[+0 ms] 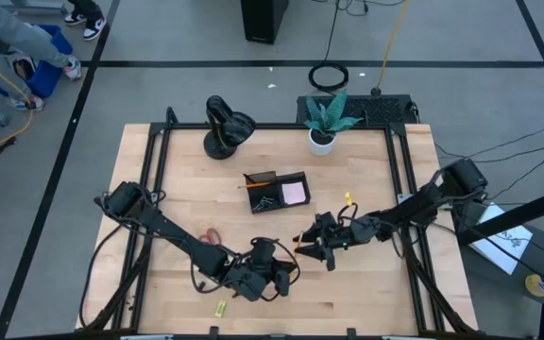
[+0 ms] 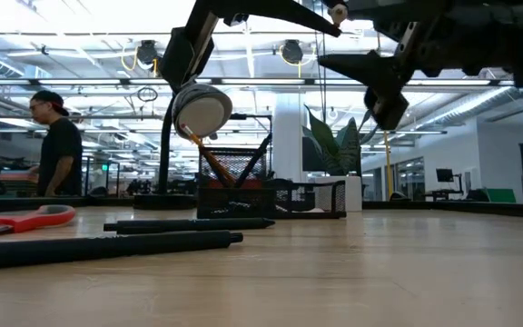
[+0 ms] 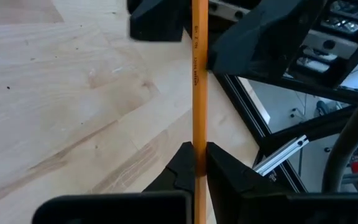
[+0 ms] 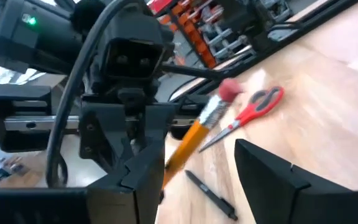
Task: Pick and place office supplies into organizer
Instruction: Put the orange pencil into the desk organizer
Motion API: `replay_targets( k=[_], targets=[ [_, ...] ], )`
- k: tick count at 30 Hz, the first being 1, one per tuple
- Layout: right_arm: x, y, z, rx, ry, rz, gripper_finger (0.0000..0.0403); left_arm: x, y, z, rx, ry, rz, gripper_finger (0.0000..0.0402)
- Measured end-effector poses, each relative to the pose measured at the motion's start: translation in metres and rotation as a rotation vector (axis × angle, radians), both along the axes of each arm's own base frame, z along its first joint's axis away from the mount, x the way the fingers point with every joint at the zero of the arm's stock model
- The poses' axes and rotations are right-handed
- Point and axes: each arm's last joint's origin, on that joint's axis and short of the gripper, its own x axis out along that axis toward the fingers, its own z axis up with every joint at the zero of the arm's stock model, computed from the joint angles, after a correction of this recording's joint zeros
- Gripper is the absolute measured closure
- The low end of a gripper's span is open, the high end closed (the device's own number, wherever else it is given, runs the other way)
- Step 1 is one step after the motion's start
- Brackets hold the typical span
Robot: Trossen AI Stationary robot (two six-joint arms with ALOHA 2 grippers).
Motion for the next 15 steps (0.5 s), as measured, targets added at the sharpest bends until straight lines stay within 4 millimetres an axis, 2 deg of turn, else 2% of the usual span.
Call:
replay_targets(
  k=[9,15],
  targets=[
    [0.0103,0.0018,-0.0039,0.008,-0.105,0.055,0.0251,0.0,0.0,0.0,0.006,0.001,-0.003,0.0391],
    [0.011,0.0002,-0.0035,-0.015,-0.116,0.048,0.0291,-0.0001,-0.0003,0.0001,0.006,0.0,-0.003,0.0373]
  ],
)
